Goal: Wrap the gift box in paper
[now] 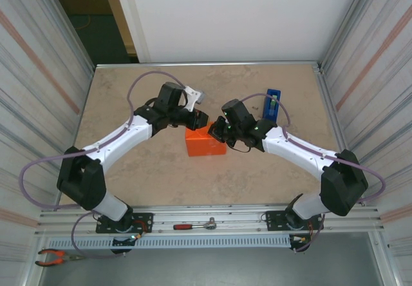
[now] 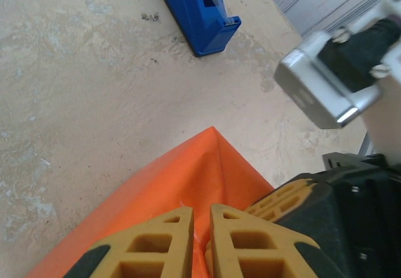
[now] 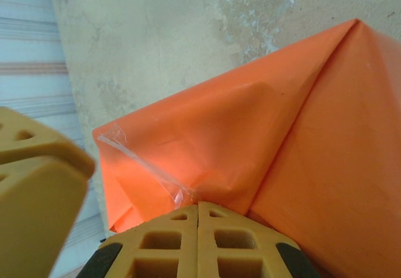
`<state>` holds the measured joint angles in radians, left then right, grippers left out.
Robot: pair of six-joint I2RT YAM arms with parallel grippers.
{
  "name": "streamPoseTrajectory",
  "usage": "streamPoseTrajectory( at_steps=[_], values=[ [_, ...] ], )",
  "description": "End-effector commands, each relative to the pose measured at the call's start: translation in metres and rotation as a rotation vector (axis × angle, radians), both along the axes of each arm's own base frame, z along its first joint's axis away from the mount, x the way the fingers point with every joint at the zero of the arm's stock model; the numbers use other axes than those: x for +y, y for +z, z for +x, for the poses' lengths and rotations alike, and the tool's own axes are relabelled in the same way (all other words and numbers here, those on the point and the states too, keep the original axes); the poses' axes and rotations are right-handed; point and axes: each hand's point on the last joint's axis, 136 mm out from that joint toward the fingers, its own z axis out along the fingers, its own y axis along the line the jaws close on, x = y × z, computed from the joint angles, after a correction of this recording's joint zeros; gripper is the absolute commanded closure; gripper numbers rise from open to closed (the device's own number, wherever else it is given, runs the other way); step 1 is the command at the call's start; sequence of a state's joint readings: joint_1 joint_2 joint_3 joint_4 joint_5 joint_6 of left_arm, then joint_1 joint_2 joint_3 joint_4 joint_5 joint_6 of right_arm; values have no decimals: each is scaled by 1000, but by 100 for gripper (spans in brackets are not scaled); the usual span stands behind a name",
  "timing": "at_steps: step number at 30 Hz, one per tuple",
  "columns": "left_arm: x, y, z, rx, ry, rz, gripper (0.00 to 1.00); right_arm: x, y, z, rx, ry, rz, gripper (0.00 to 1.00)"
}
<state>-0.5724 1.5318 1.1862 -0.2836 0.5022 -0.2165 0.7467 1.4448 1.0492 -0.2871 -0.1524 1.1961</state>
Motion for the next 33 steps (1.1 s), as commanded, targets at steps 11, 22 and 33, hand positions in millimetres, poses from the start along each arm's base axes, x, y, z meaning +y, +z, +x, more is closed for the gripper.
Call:
streamPoseTrajectory(
  at_steps=[11, 22, 33],
  values=[
    [10, -53, -1, 109, 60, 112, 89, -34, -53, -24, 137, -45, -173, 100],
    [-5, 30, 11, -15, 27, -19, 88, -35, -54, -25, 138, -51, -174, 100],
    [-20, -13, 11, 83, 8, -2, 88, -35, -54, -25, 135, -53, -172, 100]
  ],
)
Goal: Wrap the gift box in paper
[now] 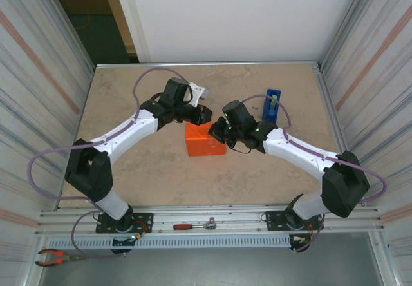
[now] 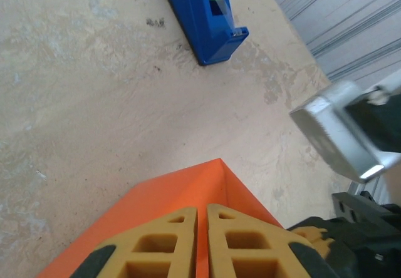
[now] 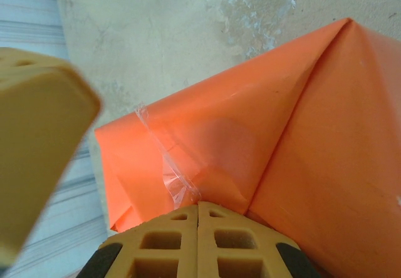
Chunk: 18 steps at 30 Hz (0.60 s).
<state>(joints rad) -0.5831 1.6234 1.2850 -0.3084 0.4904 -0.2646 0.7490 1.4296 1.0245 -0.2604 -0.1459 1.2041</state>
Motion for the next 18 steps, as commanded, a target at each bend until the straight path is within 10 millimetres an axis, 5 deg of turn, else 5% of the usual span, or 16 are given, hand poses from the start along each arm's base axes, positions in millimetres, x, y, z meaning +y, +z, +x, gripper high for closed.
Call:
streamPoseTrajectory(
  at_steps=[1, 10, 18],
  values=[
    [-5, -16, -6, 45, -18, 2, 88, -34, -53, -24, 148, -47, -181, 100],
    [6, -45, -11, 74, 5, 77, 89, -35, -53, -25, 145, -48, -183, 100],
    [8, 23, 0, -48, -14, 13, 88, -36, -53, -26, 146, -55, -184, 100]
  ],
)
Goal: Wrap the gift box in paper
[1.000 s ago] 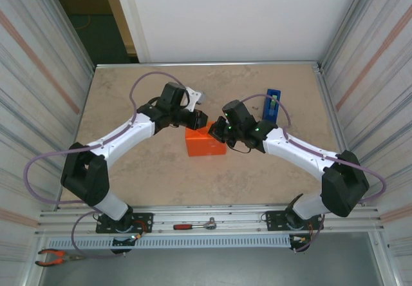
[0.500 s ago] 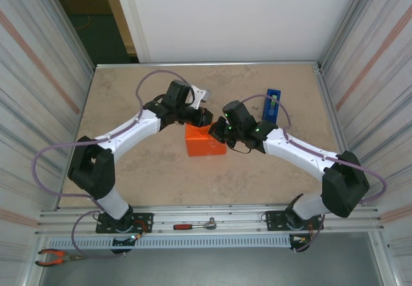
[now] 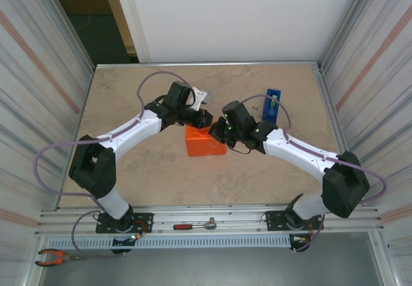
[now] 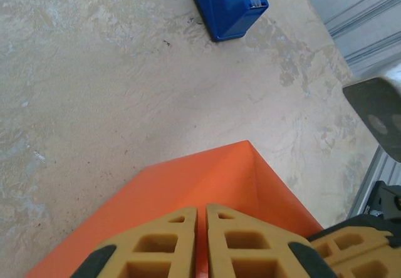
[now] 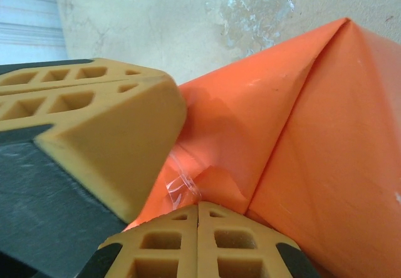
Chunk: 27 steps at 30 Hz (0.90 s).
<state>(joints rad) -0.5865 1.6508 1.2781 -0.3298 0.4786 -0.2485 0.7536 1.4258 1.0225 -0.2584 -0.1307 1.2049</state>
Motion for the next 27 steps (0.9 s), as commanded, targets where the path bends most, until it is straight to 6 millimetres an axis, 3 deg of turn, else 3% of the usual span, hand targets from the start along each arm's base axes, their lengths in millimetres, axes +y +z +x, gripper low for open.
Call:
streamPoseTrajectory(
  at_steps=[1, 6, 17, 27],
  values=[
    [7, 50, 1, -88, -15, -40, 88, -36, -53, -26, 153, -52, -176, 100],
    [11, 63, -6, -102, -23, -59, 88, -35, -53, -25, 152, -54, -171, 100],
    [16, 32, -26, -36, -29, -31, 88, -34, -53, -25, 154, -54, -168, 100],
    [26, 23, -50, -20, -44, -22, 88, -35, -53, -26, 151, -55, -166, 100]
  ],
)
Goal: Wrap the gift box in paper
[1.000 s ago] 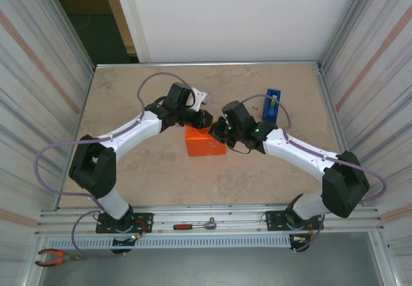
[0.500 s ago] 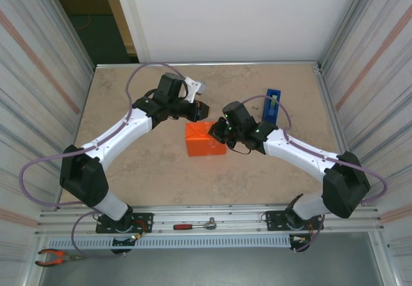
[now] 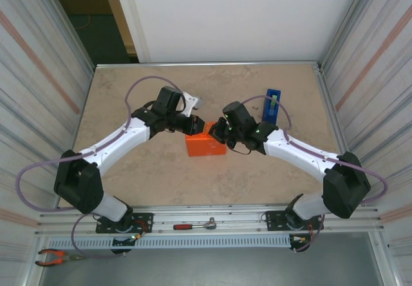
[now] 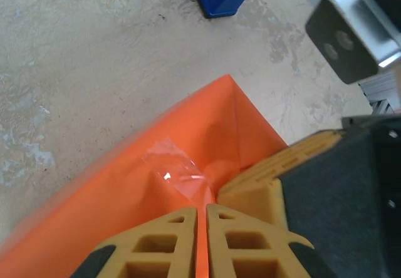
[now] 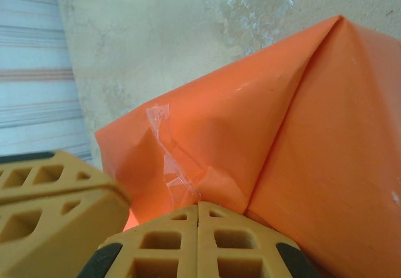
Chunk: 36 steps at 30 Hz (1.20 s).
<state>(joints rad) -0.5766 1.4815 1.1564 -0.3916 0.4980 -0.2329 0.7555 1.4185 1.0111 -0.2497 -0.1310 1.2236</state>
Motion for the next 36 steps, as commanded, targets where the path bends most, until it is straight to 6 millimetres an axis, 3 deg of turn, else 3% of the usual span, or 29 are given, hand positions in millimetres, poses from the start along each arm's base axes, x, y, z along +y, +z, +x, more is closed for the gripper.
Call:
streamPoseTrajectory(
  at_steps=[1, 6, 12, 24, 36],
  values=[
    [0, 12, -14, -31, -32, -21, 88, -34, -53, -24, 146, -44, -176, 100],
    [-3, 10, -20, -28, -54, -23, 88, -34, -54, -25, 146, -42, -176, 100],
    [-1, -7, -25, -12, -63, 22, 88, -33, -54, -25, 144, -43, -172, 100],
    [8, -29, -29, 13, -52, 79, 89, -25, -39, -22, 109, -15, -134, 100],
    [11, -42, -31, 39, -45, 103, 100, -24, -15, -14, 50, 0, -99, 86]
  ],
)
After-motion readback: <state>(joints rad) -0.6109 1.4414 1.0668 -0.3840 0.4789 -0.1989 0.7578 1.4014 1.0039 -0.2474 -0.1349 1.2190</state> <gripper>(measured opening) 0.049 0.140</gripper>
